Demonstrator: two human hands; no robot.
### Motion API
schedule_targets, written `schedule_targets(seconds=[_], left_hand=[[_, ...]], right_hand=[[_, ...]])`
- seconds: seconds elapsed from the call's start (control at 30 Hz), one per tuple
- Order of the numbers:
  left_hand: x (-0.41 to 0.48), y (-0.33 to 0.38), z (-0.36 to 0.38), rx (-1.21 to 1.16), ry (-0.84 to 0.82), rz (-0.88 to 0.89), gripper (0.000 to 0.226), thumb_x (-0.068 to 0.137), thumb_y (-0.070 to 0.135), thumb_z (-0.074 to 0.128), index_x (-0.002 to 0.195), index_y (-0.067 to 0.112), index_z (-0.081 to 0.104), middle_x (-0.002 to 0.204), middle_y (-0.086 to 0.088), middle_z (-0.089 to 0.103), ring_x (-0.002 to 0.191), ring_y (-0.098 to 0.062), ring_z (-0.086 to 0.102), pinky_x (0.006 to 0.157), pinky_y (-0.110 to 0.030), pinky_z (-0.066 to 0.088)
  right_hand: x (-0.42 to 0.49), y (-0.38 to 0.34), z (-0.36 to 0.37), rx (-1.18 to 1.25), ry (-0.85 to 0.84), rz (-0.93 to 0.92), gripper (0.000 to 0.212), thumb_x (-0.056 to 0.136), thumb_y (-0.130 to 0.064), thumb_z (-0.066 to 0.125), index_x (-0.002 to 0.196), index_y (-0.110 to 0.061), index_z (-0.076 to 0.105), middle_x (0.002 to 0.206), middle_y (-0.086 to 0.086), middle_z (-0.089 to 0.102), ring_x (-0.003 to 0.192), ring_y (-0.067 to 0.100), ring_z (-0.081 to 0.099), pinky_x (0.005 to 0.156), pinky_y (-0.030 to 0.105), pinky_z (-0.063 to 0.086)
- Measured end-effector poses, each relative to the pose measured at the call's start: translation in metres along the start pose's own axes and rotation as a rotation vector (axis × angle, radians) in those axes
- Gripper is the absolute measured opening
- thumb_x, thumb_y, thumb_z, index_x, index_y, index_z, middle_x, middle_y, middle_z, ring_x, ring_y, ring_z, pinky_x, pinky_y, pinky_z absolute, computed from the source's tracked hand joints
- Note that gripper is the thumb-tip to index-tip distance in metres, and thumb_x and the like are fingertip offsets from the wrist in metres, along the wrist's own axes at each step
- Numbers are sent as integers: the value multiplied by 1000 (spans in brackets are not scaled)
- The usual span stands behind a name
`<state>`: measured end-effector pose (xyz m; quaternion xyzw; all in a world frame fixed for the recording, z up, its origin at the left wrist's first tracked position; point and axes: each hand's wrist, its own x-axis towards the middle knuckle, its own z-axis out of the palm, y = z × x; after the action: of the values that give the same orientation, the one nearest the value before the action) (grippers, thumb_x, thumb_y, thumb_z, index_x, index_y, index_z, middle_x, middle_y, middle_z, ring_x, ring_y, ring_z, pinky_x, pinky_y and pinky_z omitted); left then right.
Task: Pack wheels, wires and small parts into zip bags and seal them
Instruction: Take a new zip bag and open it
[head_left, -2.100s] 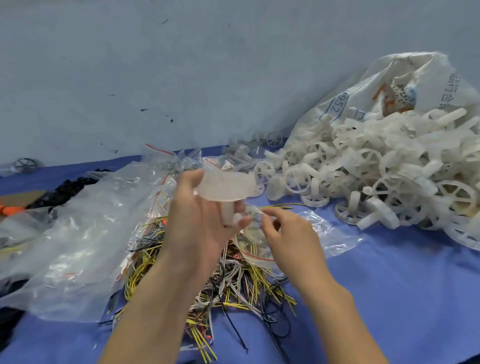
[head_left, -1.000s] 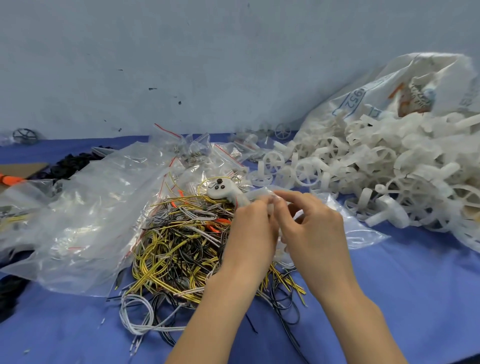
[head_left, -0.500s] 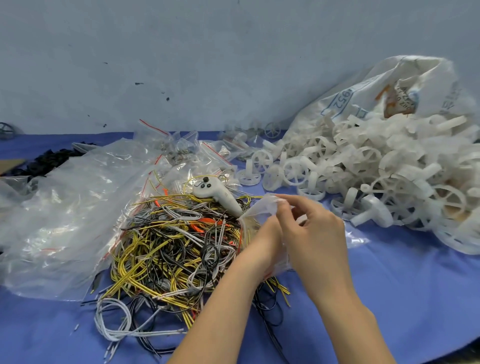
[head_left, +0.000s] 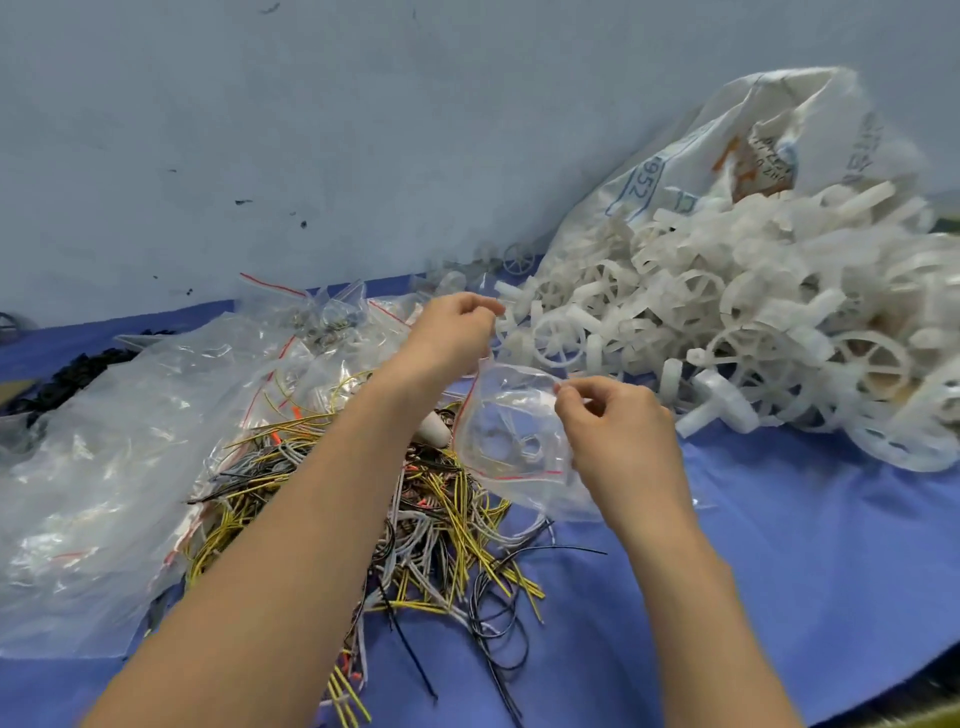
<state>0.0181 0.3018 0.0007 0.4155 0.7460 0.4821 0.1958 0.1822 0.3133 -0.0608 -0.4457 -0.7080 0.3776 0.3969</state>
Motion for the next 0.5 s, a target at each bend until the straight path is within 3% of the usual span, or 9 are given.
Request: schedule_targets(seconds=[0.07,0.17,0.23,0.37,0.5], left_hand=[[31,-8,18,183,-109,-41,33,96,15,39,114,25,65,101,0,63,83,-16,62,55,-20,46],[62,-23,43,580,-306,23,40,97,16,43,134,22,57,137,-4,56,119,-23,56,90,-29,44],[74,-31,60,766,-361,58,43,98,17,43,140,20,51,146,-4,50,130,-24,48,102,-29,38],[85,-47,87,967,-307,66,40,98,16,41,137,12,49,141,-16,50,126,-34,48,104,-42,41],[82,-56,90,888,-130,16,33,98,13,40,129,5,47,133,-23,49,118,-39,50,94,-46,44]], right_hand=[[4,6,-2,-30,-44,42,21,93,-32,54,88,-26,73,67,-2,65,66,24,64,64,36,55],[9,12,-4,-53,-111,87,24,91,-31,54,75,-23,69,68,-2,64,70,28,65,67,38,56],[11,14,-5,-60,-132,92,25,90,-32,54,72,-20,67,67,0,64,71,30,64,66,39,55],[12,17,-6,-78,-161,93,29,91,-33,53,66,-21,63,68,0,64,69,28,65,63,35,51],[11,17,-5,-91,-190,86,36,90,-30,53,55,-20,53,60,-1,57,66,27,64,58,32,46]])
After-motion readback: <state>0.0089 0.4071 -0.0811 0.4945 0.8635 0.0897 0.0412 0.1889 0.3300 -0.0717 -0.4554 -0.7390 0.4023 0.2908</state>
